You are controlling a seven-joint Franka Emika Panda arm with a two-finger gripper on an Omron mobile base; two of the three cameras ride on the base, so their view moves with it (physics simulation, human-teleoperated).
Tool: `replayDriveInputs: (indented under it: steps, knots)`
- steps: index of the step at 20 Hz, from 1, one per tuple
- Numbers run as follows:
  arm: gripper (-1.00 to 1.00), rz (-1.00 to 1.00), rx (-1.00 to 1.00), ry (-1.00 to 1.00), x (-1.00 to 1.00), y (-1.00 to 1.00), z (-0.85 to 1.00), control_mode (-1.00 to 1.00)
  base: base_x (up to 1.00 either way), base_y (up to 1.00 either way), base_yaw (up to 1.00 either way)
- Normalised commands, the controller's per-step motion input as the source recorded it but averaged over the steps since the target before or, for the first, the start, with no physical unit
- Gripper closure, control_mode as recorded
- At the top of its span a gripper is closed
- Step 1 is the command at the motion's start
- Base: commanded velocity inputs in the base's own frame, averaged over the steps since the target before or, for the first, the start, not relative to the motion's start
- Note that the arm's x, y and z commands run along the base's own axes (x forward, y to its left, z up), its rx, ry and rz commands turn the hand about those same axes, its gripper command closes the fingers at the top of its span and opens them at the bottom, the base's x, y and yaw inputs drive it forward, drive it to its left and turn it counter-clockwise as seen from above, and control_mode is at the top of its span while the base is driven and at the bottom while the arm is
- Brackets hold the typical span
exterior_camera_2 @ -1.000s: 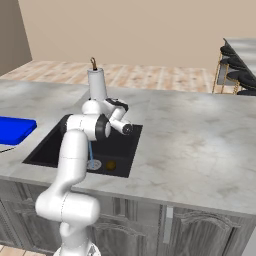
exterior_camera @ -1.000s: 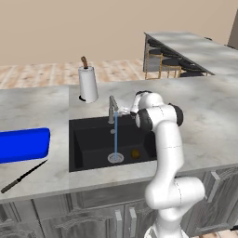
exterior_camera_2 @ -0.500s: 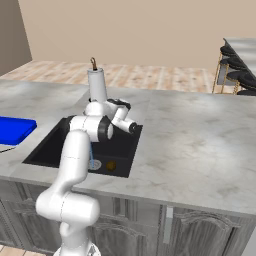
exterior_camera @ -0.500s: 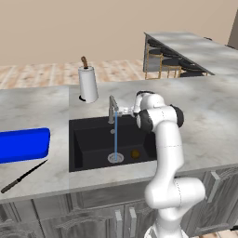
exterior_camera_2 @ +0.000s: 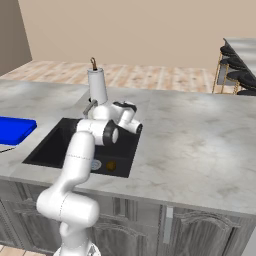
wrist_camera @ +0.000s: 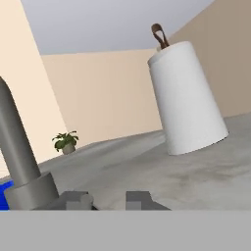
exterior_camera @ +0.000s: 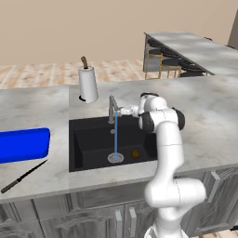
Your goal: Pick up all produce items and place them in the sink. Turn on the sink faucet to wash them. Then turn the sink off and put them in the tray.
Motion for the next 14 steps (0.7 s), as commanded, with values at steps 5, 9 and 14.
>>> replayDriveInputs:
  steps: [5, 9, 14]
  knots:
    - [1.0, 0.09, 0.0, -0.11, 0.0, 0.15, 0.0, -1.0, 0.0, 0.0, 0.0]
    - [1.0, 0.11, 0.0, -0.09, 0.01, 0.23, 0.0, -1.0, 0.0, 0.0, 0.0]
    - [1.0, 0.14, 0.0, -0.06, 0.1, 0.38, 0.0, -1.0, 0.0, 0.0, 0.0]
